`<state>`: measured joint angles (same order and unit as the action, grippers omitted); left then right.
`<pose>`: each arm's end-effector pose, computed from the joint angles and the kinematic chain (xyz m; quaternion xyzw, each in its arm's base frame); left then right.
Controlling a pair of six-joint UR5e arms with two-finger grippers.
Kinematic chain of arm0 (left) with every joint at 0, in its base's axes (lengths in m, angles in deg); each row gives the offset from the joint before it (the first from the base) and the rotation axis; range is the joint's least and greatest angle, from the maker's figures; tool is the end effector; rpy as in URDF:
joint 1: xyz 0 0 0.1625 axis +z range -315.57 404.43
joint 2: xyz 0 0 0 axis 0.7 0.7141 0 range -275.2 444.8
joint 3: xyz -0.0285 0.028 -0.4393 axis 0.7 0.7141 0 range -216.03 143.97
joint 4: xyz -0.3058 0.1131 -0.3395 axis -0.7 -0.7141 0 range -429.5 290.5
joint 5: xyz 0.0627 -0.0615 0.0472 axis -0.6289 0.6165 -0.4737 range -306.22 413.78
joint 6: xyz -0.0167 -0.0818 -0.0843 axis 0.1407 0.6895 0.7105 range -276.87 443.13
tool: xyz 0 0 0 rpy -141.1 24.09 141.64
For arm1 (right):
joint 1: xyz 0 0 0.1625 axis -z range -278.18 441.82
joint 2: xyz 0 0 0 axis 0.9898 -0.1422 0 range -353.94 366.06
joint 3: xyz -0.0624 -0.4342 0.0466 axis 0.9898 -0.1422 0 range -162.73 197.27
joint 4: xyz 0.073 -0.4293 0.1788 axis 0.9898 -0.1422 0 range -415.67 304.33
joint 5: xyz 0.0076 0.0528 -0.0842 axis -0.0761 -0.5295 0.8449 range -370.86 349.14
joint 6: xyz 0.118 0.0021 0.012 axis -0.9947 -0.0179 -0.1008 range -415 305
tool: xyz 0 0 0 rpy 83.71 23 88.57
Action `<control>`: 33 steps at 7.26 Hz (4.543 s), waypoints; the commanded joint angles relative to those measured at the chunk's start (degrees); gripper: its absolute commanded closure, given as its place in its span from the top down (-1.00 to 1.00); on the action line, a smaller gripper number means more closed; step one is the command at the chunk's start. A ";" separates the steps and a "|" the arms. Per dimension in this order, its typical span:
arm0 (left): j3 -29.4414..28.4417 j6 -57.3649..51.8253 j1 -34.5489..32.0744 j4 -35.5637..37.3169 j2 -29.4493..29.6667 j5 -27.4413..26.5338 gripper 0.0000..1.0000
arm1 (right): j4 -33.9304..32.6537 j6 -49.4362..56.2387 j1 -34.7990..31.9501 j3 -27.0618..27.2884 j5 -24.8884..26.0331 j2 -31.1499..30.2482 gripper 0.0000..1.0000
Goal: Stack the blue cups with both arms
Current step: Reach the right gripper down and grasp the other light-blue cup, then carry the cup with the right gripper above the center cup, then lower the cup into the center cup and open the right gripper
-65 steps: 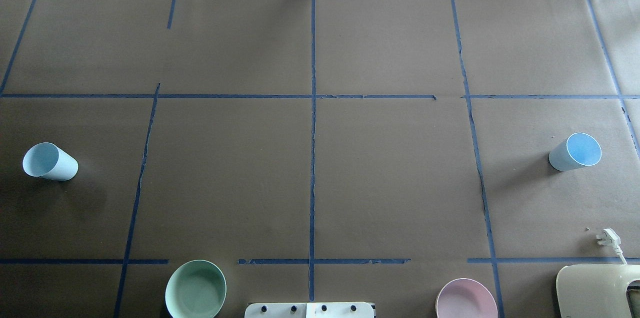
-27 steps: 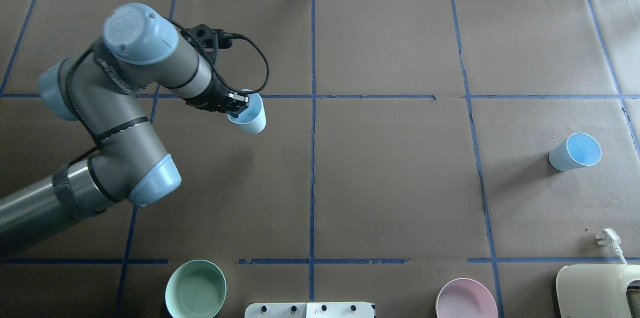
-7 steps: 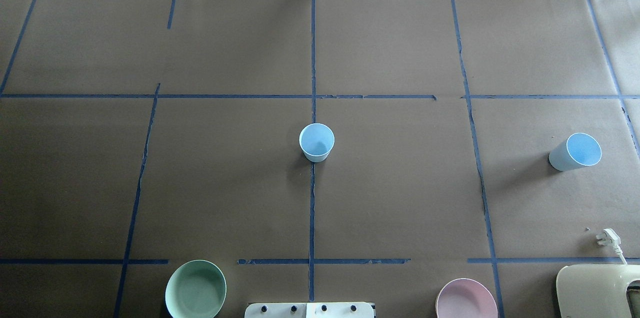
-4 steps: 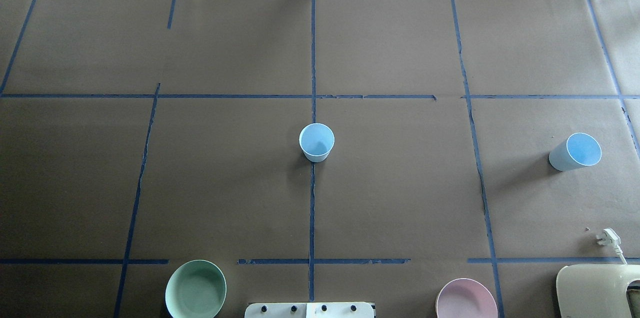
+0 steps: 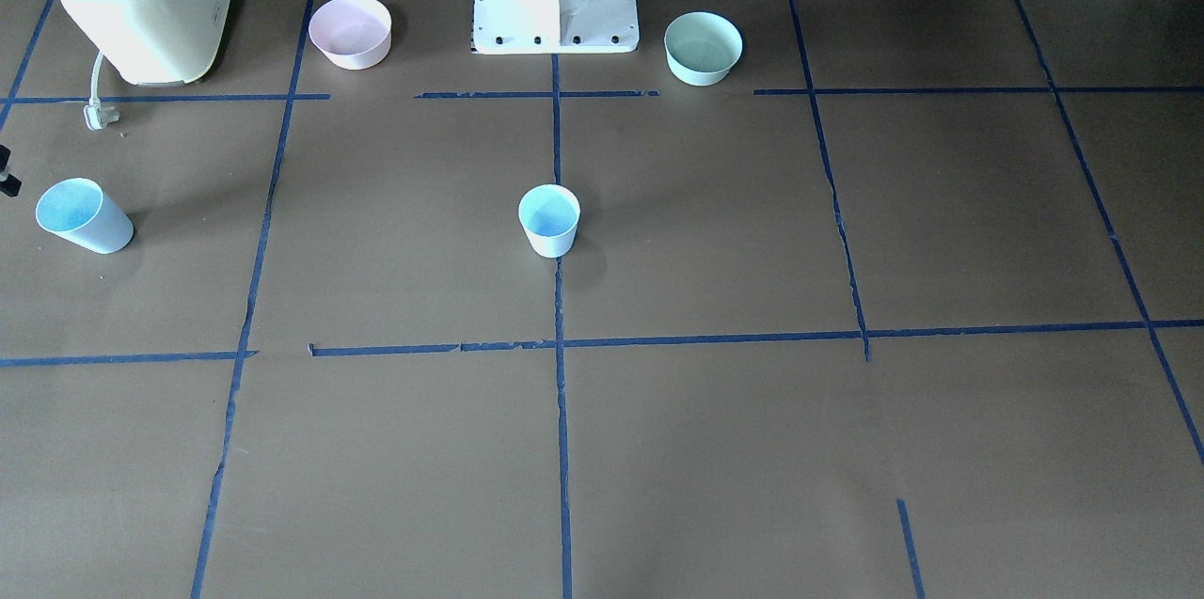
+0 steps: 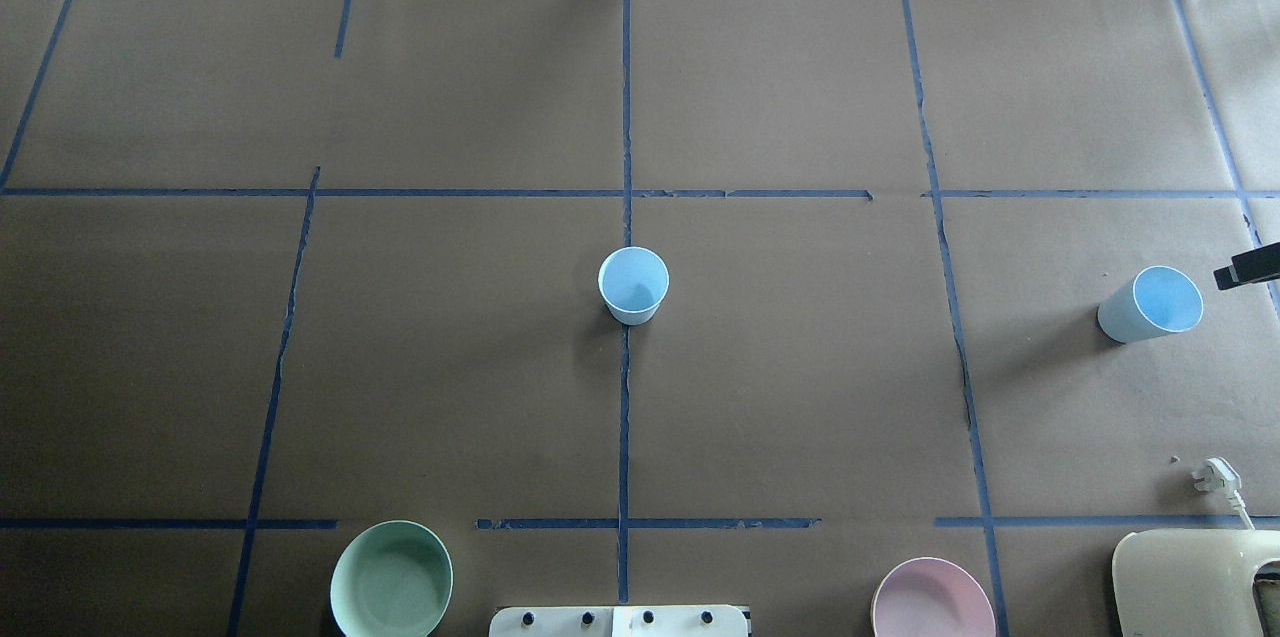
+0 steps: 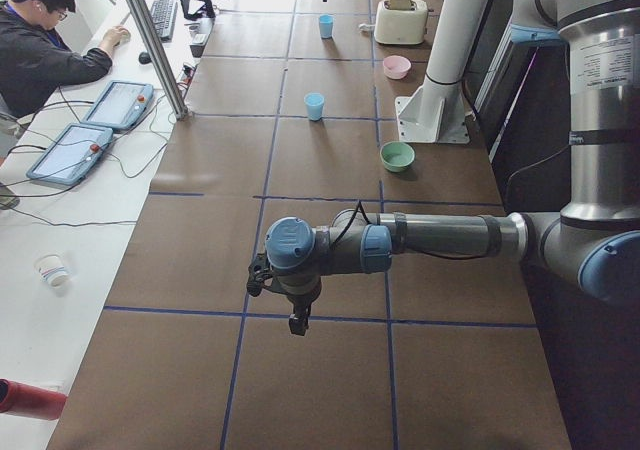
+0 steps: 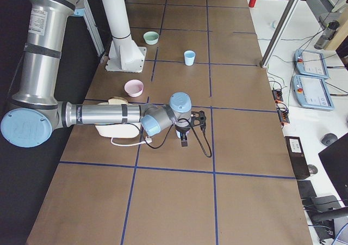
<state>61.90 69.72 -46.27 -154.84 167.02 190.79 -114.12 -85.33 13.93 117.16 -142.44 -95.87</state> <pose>-0.0524 -0.4841 0.6868 0.0131 0.3999 0.0858 0.9124 -0.1340 -0.4749 0.6383 0.0619 -0.4131 -0.0253 0.9082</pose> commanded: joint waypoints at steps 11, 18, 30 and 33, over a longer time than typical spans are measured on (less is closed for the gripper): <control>0.15 -0.03 0.00 0.00 -0.13 0.01 1.00 | 1.84 -4.21 7.86 -5.58 2.47 5.16 -1.00; 0.50 3.99 0.00 0.00 0.05 -0.17 1.00 | -25.97 -27.08 14.87 -1.80 4.90 38.15 -1.00; 0.94 4.54 0.00 0.00 0.14 -0.17 1.00 | -35.07 -59.24 39.41 -1.98 29.95 54.83 0.99; 0.94 4.53 0.08 -0.01 0.22 -0.26 1.00 | -35.07 -53.21 35.06 -1.71 22.21 54.39 1.00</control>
<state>62.85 74.15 -46.20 -154.88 167.23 190.60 -149.19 -142.59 51.89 115.38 -115.79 -41.11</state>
